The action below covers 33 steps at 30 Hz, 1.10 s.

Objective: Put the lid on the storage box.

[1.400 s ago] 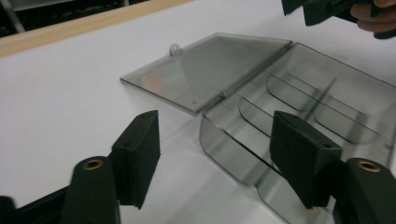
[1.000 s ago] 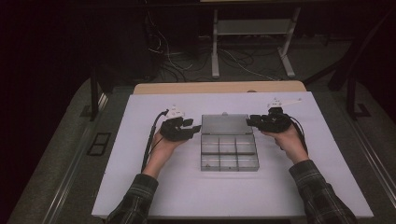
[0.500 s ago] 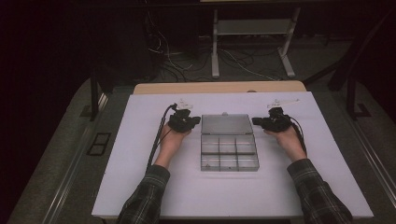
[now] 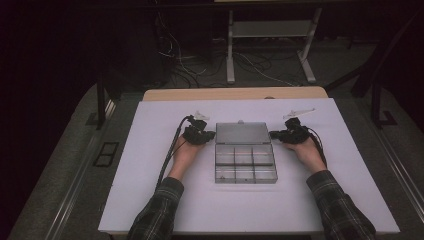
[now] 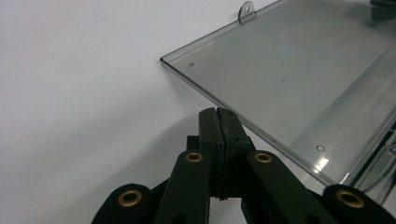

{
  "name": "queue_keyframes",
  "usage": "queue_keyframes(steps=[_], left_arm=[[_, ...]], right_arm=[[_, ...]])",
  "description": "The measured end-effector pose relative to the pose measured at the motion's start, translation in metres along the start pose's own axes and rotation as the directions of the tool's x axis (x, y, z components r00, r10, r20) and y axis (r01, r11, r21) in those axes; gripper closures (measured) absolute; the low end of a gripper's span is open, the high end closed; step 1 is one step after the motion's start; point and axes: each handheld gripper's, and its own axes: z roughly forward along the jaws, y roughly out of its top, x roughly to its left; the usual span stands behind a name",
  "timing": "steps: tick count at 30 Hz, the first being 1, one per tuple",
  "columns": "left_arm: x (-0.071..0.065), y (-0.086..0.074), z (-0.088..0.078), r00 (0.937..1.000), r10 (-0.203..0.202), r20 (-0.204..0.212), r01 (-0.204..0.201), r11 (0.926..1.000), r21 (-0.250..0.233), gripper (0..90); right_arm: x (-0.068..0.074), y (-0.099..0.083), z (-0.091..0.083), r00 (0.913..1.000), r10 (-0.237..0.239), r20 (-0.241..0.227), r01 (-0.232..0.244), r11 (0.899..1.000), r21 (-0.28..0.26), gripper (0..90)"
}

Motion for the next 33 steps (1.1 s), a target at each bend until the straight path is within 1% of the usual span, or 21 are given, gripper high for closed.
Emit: queue_keyframes(steps=[2,5,7,11,14,18,22,24,29,32,33], left_arm=[[0.0,-0.001,0.001,1.0,0.003,-0.001,-0.003,0.9999,0.015,88.6],[-0.001,-0.001,0.002,1.0,0.004,-0.002,-0.004,0.9997,0.023,88.6],[-0.001,-0.001,0.002,1.0,0.004,0.0,-0.004,0.9998,0.022,88.6],[-0.001,-0.001,0.003,1.0,0.002,0.0,-0.002,0.9998,0.022,88.6],[-0.001,0.0,0.004,1.0,-0.002,0.005,0.002,0.9999,0.016,88.6],[-0.002,0.0,0.005,0.9999,-0.001,0.012,0.001,0.9999,0.014,88.6],[-0.003,0.001,0.006,0.9992,-0.026,0.03,0.026,0.9997,-0.003,88.6],[-0.003,0.001,0.005,0.9993,-0.023,0.031,0.023,0.9997,-0.006,88.6],[-0.004,0.004,0.002,0.9983,-0.035,0.045,0.037,0.9988,-0.032,88.6],[-0.004,0.007,0.001,0.9984,-0.027,0.049,0.029,0.9987,-0.041,88.7],[-0.005,0.008,0.001,0.9981,-0.035,0.051,0.037,0.998,-0.051,88.6]], right_arm=[[0.0,-0.001,0.001,1.0,0.005,-0.003,-0.005,1.0,0.006,89.4],[0.0,-0.001,0.003,1.0,0.001,-0.006,-0.001,1.0,0.017,89.4],[0.001,-0.001,0.004,0.9999,0.007,-0.011,-0.006,1.0,0.018,89.4],[0.001,-0.001,0.005,0.9999,-0.002,-0.012,0.002,1.0,0.018,89.4],[0.002,-0.001,0.006,0.9998,0.004,-0.017,-0.004,1.0,0.015,89.4],[0.003,0.0,0.007,0.9998,0.0,-0.018,0.0,1.0,0.015,89.5],[0.005,0.002,0.006,0.9998,-0.002,-0.018,0.002,1.0,0.011,89.4],[0.006,0.002,0.006,0.9998,-0.008,-0.019,0.008,1.0,0.005,89.5],[0.009,0.005,0.004,0.9998,-0.007,-0.019,0.006,1.0,-0.007,89.5],[0.011,0.007,0.004,0.9997,-0.003,-0.026,0.003,1.0,-0.009,89.5],[0.012,0.008,0.004,0.9997,-0.004,-0.025,0.004,1.0,-0.01,89.5]])
